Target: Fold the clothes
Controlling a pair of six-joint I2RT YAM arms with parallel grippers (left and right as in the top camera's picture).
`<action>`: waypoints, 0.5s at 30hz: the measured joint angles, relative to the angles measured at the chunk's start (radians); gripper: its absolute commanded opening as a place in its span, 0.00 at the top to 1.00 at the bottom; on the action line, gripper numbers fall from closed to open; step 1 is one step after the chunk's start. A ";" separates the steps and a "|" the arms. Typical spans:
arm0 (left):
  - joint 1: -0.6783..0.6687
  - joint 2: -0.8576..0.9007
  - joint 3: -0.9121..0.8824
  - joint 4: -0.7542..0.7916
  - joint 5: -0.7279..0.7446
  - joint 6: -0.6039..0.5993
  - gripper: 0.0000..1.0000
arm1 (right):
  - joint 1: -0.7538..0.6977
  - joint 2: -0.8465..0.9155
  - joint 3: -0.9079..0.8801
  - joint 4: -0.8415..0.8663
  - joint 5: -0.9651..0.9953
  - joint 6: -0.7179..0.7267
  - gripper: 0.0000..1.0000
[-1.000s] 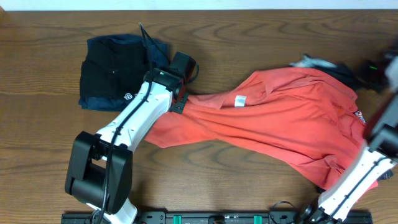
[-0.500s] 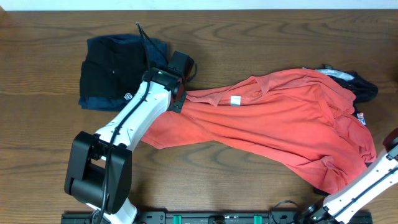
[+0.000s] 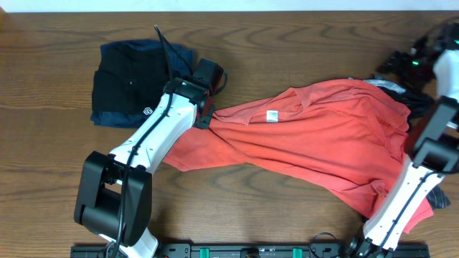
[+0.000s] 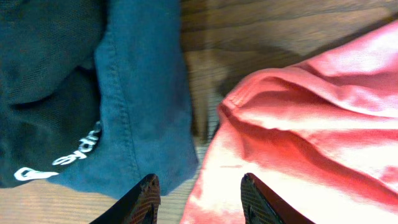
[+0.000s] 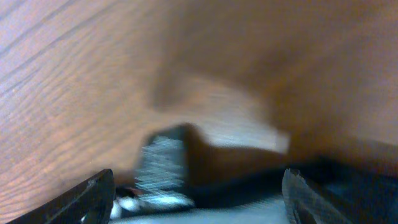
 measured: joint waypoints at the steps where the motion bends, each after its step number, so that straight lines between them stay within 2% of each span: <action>1: 0.000 0.000 0.000 0.004 0.013 0.000 0.54 | 0.016 0.000 -0.005 0.012 0.026 0.005 0.24; 5: 0.000 0.000 0.000 0.070 0.175 -0.002 0.48 | 0.050 0.000 -0.042 0.061 0.100 0.020 0.39; 6: 0.000 0.000 -0.001 0.094 0.219 -0.002 0.47 | 0.053 0.000 -0.056 0.073 0.112 0.021 0.40; 9: -0.011 0.000 -0.002 0.166 0.352 -0.002 0.41 | 0.054 -0.008 -0.084 0.099 0.136 0.027 0.30; 12: -0.040 0.000 -0.002 0.215 0.438 -0.004 0.35 | 0.053 -0.023 -0.103 0.087 0.146 0.014 0.30; 15: -0.087 0.003 -0.002 0.243 0.483 0.000 0.34 | 0.050 -0.027 -0.108 0.058 0.151 -0.003 0.30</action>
